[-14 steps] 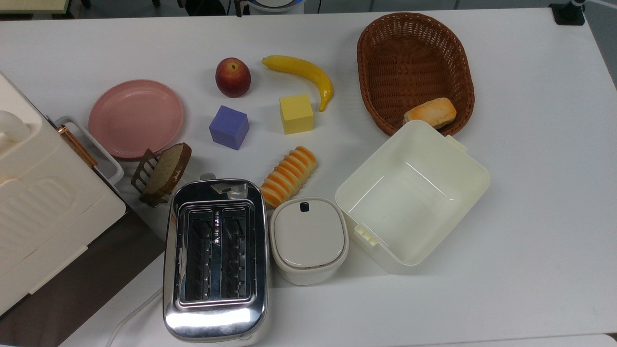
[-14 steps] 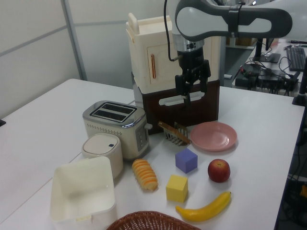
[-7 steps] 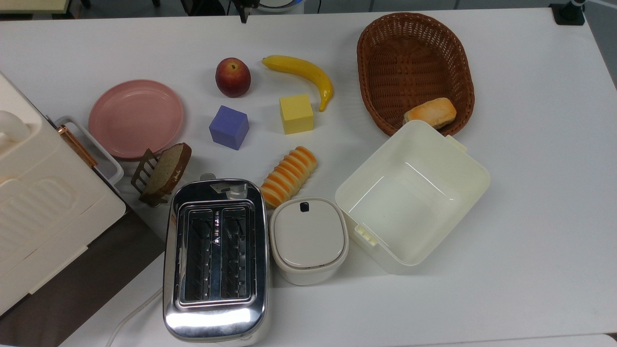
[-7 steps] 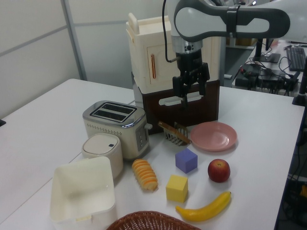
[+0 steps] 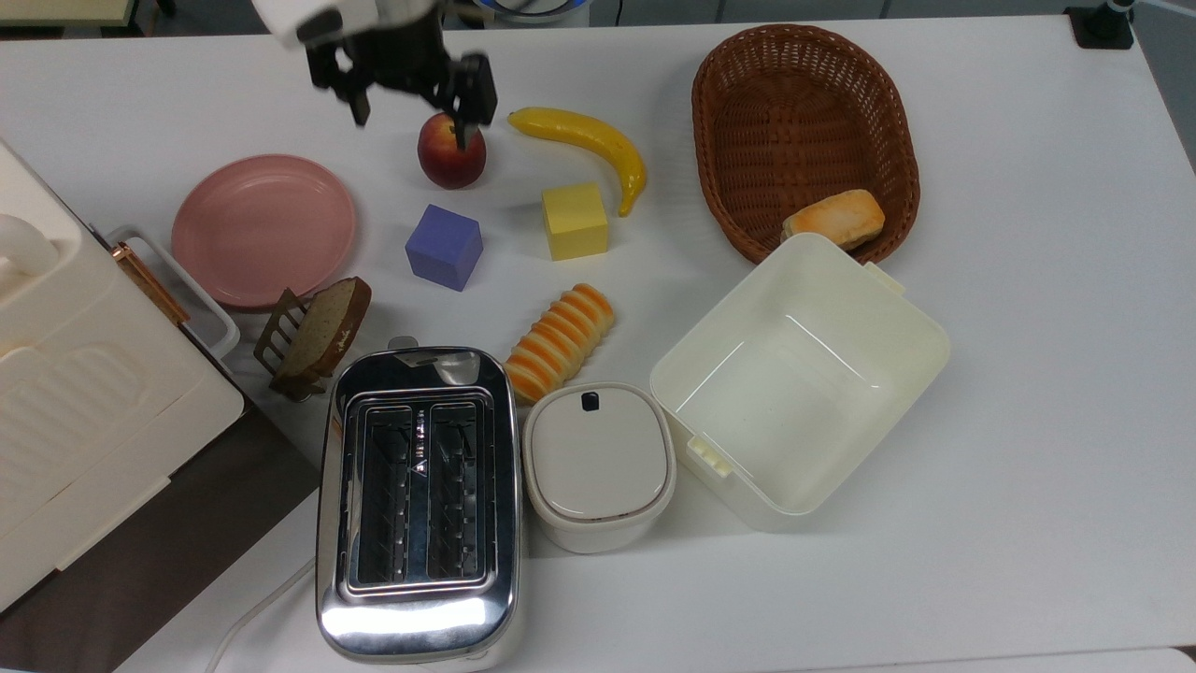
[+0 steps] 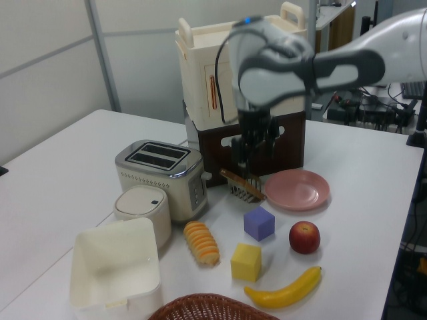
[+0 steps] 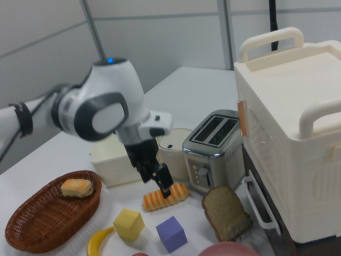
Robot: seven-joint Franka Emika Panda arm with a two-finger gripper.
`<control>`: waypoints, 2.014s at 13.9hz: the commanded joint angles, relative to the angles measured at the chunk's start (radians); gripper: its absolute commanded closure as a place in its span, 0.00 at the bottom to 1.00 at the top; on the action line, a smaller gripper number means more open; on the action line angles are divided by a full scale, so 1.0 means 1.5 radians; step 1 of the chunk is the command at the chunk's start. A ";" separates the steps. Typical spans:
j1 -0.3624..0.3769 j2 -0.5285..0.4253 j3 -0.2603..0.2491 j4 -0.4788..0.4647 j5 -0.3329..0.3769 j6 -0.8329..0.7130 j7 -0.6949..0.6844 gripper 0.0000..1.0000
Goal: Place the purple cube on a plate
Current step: 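Move the open gripper down over the purple cube, then close the gripper around the purple cube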
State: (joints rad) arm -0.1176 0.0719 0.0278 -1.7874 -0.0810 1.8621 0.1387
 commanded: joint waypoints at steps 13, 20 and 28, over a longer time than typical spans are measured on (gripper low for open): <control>0.010 0.108 -0.021 -0.119 -0.052 0.231 0.013 0.00; 0.009 0.083 -0.021 -0.115 -0.052 0.225 0.013 0.00; 0.012 0.098 -0.021 -0.119 -0.048 0.228 0.111 0.00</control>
State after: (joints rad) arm -0.1140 0.2249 0.0040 -1.9461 -0.1419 2.1900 0.1865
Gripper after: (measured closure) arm 0.000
